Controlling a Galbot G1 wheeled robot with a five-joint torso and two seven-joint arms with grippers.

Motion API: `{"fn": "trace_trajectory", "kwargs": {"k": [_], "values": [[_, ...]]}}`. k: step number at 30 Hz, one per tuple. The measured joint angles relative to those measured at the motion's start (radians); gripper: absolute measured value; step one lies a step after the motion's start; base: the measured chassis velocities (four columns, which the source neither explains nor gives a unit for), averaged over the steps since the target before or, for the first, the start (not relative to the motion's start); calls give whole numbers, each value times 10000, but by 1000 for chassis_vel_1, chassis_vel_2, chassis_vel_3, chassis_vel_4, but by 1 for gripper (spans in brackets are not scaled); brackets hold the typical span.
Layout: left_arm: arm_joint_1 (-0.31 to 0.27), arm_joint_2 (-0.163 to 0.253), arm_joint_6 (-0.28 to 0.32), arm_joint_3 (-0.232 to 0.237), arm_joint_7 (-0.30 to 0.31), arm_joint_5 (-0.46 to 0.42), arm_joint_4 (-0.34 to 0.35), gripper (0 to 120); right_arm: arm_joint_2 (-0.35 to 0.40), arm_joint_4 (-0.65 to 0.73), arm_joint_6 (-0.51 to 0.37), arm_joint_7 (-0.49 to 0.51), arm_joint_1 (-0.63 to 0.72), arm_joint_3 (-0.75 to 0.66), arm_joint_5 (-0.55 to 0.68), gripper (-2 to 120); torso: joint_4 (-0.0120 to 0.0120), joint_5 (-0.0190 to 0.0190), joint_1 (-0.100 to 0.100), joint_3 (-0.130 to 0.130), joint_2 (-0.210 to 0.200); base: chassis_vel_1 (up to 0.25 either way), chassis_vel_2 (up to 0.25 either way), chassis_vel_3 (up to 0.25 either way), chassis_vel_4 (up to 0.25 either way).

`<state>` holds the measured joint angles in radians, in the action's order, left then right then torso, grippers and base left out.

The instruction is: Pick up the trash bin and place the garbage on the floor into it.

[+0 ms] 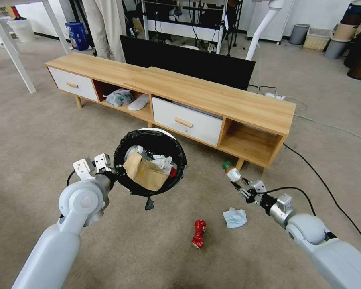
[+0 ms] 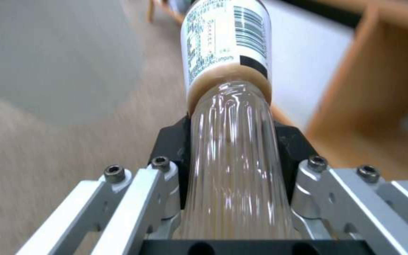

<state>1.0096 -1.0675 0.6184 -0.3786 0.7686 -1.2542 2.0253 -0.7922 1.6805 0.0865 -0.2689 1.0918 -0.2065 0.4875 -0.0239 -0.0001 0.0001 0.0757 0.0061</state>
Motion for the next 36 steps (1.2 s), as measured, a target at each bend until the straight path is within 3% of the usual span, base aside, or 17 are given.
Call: {"fn": "trace_trajectory", "kwargs": {"k": [9, 18, 24, 36], "values": [[107, 149, 0, 249, 319, -305, 277, 0, 435, 2077, 64, -200, -579, -65, 855, 30, -1, 0, 0, -1, 0, 0, 0, 0, 0], [275, 153, 49, 1086, 801, -622, 471, 0, 1203, 3372, 561, -658, -879, -98, 1783, 30, -2, 0, 0, 0, 1, 0, 0, 0, 0], [440, 210, 91, 1524, 1033, -861, 651, 0, 1574, 3703, 635, -822, -1247, -27, 2327, 30, -1, 0, 0, 0, 1, 0, 0, 0, 0], [299, 132, -29, 2584, 1017, -1035, 655, 0, 1541, 3203, 596, -1195, -2150, 869, 2823, 30, 0, 3, 0, 0, 1, 0, 0, 0, 0]]}}
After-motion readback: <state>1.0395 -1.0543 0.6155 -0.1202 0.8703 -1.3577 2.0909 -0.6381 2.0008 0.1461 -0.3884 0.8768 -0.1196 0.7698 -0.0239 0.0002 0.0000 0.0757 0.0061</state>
